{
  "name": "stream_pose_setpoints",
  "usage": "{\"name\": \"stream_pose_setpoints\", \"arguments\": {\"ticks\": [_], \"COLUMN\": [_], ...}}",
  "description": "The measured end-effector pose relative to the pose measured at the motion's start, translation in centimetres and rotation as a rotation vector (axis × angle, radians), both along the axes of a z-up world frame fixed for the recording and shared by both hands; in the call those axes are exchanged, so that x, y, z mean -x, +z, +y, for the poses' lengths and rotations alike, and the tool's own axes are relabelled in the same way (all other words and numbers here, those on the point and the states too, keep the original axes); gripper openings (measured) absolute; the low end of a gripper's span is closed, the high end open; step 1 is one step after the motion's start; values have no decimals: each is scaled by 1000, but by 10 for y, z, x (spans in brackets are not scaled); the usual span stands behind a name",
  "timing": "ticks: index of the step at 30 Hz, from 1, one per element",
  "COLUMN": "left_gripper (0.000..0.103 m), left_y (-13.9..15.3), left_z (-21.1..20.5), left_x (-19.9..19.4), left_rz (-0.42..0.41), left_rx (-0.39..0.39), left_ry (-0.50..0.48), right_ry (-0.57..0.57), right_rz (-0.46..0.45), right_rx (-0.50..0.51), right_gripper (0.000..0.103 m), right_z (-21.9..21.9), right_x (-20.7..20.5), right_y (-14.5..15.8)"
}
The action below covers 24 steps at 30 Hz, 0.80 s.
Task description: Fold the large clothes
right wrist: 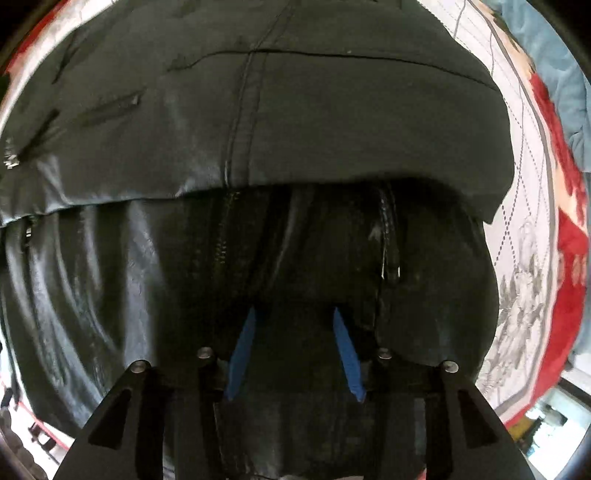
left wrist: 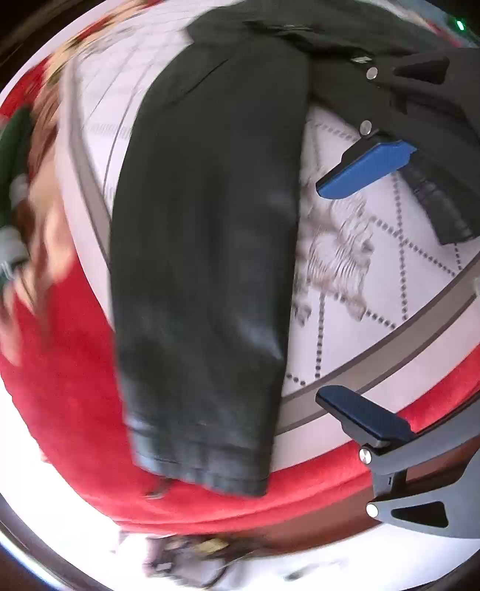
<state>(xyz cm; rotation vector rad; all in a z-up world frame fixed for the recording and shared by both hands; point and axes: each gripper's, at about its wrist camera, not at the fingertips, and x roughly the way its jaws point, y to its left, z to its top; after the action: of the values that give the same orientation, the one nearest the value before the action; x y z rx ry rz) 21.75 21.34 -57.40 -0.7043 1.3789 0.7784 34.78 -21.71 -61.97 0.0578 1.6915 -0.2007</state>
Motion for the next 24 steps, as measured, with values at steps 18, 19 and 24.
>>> {"name": "stream_pose_setpoints", "arguments": {"ticks": [18, 19, 24], "left_gripper": [8, 5, 2], "left_y": [-13, -11, 28], "left_z": [116, 120, 129], "left_x": [27, 22, -1], "left_rz": [-188, -199, -233], "left_rx": [-7, -21, -162], "left_ry": [388, 379, 272], "right_ry": [-120, -124, -112], "right_rz": [-152, -164, -257], "right_rx": [-76, -63, 36], "right_gripper": [56, 56, 56], "right_z": [-6, 3, 41], "right_x": [46, 46, 58], "right_y": [33, 37, 55]}}
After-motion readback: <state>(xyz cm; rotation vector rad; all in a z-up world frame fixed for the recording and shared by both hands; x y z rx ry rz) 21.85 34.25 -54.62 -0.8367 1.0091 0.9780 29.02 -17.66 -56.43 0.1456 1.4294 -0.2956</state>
